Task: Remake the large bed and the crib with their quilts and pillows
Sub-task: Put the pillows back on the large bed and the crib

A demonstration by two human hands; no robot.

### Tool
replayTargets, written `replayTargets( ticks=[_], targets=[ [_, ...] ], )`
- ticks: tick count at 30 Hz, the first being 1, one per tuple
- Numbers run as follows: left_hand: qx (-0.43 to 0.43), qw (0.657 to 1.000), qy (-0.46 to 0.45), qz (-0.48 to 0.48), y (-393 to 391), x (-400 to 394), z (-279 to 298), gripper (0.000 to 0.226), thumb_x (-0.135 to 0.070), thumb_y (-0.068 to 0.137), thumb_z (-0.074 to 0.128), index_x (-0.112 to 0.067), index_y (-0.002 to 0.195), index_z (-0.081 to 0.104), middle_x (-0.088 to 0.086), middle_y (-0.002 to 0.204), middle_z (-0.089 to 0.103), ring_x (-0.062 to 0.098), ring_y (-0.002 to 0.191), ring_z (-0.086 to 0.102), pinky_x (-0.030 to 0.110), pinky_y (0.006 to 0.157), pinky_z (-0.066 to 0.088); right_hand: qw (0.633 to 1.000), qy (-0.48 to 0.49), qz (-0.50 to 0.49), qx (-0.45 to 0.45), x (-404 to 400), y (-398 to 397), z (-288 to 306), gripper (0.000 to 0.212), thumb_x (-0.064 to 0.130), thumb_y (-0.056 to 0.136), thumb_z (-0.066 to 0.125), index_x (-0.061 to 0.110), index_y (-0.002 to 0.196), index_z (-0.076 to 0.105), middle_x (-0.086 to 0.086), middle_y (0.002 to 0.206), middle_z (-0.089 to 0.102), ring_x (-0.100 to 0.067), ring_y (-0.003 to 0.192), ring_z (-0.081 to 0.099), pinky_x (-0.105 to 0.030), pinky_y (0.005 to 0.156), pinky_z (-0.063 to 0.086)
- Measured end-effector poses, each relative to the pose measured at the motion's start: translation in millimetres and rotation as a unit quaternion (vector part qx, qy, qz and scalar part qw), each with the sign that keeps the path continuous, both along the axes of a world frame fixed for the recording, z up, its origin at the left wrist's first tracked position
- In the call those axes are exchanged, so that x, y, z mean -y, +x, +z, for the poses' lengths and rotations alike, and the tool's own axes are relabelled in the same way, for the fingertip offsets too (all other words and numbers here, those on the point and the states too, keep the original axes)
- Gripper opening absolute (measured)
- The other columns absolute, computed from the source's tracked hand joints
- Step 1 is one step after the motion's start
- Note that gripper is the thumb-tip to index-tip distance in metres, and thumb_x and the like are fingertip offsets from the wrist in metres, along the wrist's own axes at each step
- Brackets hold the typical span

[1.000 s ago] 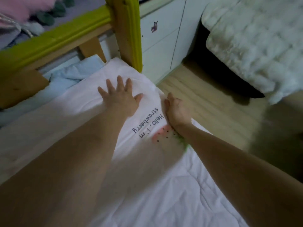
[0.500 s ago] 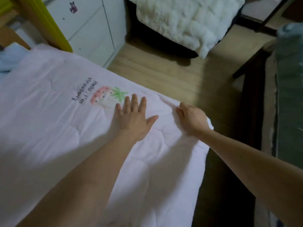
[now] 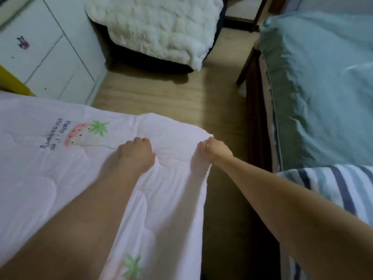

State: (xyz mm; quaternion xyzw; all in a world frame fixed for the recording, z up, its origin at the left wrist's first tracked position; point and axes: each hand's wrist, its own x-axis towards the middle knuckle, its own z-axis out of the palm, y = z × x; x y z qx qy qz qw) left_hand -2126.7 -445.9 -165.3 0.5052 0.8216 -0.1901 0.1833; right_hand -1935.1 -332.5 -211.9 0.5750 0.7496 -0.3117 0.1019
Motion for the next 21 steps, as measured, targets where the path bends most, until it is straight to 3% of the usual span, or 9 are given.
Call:
replayTargets(
  ticks=[2,5,9,13,16,21],
  targets=[
    [0.006,0.997,-0.026,-0.066,31.0,-14.6,43.3,0.037,-0.035,0.099,0.038,-0.016,0.128,0.05,0.006,0.132,0.052,0.027,0.12,0.053,0.032,0.09,0.039,1.0,-0.001,0.0,0.024,5.0,28.7,42.3,0.036,0.034,0.1,0.034,0.01,0.104,0.061,-0.009,0.101,0.065,-0.024,0.085,0.063,-0.03,0.068,0.051],
    [0.057,0.985,-0.05,-0.153,93.1,-18.9,101.6,0.041,-0.042,0.099,0.036,-0.02,0.132,0.049,0.003,0.135,0.052,0.025,0.122,0.051,0.034,0.093,0.041,0.997,0.012,0.065,0.024,36.3,89.1,110.4,0.026,0.031,0.1,0.041,0.015,0.098,0.061,0.001,0.088,0.061,-0.017,0.078,0.062,-0.025,0.064,0.05],
    [0.083,0.963,-0.046,-0.252,180.1,-26.3,179.9,0.041,-0.043,0.098,0.038,-0.023,0.13,0.053,-0.001,0.132,0.055,0.022,0.118,0.053,0.033,0.087,0.042,0.999,-0.017,0.011,0.041,57.4,196.8,194.1,0.028,0.028,0.101,0.04,0.013,0.103,0.063,-0.005,0.098,0.063,-0.015,0.078,0.057,-0.023,0.065,0.044],
    [0.122,0.953,-0.026,-0.278,247.0,-49.4,230.3,0.032,-0.041,0.096,0.041,-0.016,0.106,0.059,0.005,0.111,0.062,0.024,0.096,0.059,0.035,0.078,0.049,0.99,-0.028,-0.123,0.07,66.3,291.5,238.7,0.026,0.018,0.095,0.039,0.006,0.088,0.06,-0.011,0.091,0.063,-0.025,0.077,0.06,-0.025,0.061,0.039],
    [0.133,0.941,-0.016,-0.312,297.4,-70.1,262.5,0.034,-0.041,0.096,0.041,-0.016,0.111,0.059,0.005,0.109,0.062,0.025,0.095,0.06,0.038,0.082,0.05,0.983,-0.023,-0.171,0.064,66.5,349.0,274.0,0.022,0.02,0.094,0.041,0.008,0.082,0.055,-0.01,0.087,0.06,-0.028,0.081,0.06,-0.027,0.061,0.04],
    [0.11,0.93,-0.022,-0.349,357.0,-120.8,303.7,0.037,-0.041,0.095,0.04,-0.022,0.12,0.058,0.002,0.12,0.06,0.024,0.106,0.058,0.034,0.077,0.045,0.968,0.026,-0.249,0.026,35.2,414.1,314.7,0.024,0.022,0.094,0.044,0.011,0.098,0.064,-0.008,0.103,0.067,-0.025,0.093,0.062,-0.03,0.075,0.047]
  ],
)
